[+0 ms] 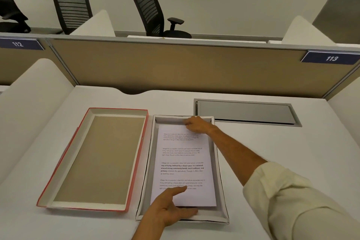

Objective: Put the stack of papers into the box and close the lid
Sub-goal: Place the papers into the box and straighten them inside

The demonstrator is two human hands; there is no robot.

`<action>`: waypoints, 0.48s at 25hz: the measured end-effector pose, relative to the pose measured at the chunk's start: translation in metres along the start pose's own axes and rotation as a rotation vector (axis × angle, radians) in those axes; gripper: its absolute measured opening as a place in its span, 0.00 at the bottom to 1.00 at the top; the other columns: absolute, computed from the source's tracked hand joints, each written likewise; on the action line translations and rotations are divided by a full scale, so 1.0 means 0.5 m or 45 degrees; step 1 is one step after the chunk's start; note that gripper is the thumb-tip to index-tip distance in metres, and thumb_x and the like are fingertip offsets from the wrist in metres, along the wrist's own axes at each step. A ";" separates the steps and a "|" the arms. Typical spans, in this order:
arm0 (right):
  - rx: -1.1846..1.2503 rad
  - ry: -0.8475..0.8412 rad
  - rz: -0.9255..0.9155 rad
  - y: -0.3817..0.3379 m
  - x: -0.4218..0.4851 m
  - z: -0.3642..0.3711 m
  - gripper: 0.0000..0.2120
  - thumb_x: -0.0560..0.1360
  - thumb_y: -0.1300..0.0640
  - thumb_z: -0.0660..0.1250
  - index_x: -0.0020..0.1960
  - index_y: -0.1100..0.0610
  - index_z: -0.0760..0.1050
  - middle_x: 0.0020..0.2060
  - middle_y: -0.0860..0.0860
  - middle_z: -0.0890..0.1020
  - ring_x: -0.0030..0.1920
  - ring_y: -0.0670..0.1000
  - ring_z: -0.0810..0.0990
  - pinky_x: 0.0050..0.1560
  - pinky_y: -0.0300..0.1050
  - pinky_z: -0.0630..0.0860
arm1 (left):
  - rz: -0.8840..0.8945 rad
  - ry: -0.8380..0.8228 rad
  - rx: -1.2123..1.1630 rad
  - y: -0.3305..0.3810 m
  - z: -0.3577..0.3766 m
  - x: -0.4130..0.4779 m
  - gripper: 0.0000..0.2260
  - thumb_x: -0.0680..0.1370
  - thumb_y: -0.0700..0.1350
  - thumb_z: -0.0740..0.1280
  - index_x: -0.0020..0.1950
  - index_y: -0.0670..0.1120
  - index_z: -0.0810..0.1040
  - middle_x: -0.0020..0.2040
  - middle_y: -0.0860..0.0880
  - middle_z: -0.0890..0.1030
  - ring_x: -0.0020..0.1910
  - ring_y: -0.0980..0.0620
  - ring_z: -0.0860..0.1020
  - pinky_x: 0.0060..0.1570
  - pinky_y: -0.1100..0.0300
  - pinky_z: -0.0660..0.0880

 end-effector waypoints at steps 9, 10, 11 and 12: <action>0.070 0.027 -0.006 0.007 0.017 0.007 0.18 0.81 0.64 0.55 0.66 0.60 0.76 0.66 0.57 0.77 0.66 0.58 0.75 0.70 0.49 0.68 | 0.004 -0.004 -0.055 0.005 -0.006 0.016 0.28 0.65 0.24 0.74 0.58 0.46 0.74 0.62 0.36 0.72 0.61 0.23 0.71 0.53 0.22 0.70; 0.064 0.024 -0.005 0.006 0.018 0.007 0.18 0.81 0.64 0.55 0.66 0.61 0.76 0.66 0.57 0.77 0.66 0.58 0.75 0.69 0.49 0.69 | 0.005 -0.001 -0.054 0.006 -0.006 0.017 0.28 0.64 0.23 0.74 0.58 0.45 0.74 0.62 0.36 0.72 0.60 0.23 0.71 0.53 0.22 0.70; 0.056 0.020 -0.005 0.005 0.019 0.006 0.18 0.80 0.65 0.55 0.66 0.61 0.76 0.66 0.57 0.77 0.65 0.58 0.75 0.69 0.49 0.69 | 0.005 0.002 -0.052 0.006 -0.006 0.018 0.28 0.64 0.23 0.74 0.57 0.45 0.74 0.61 0.37 0.72 0.61 0.23 0.71 0.53 0.22 0.70; 0.048 0.016 -0.007 0.003 0.020 0.006 0.18 0.80 0.65 0.56 0.66 0.61 0.76 0.66 0.58 0.78 0.65 0.58 0.75 0.68 0.50 0.70 | 0.008 0.005 -0.052 0.007 -0.007 0.019 0.28 0.64 0.23 0.73 0.57 0.45 0.74 0.62 0.37 0.72 0.61 0.24 0.70 0.53 0.22 0.70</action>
Point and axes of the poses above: each hand's wrist, its own x-axis towards the middle knuckle, its own z-axis out of the palm, y = z × x, the point moved 5 cm from there along x, towards the middle knuckle
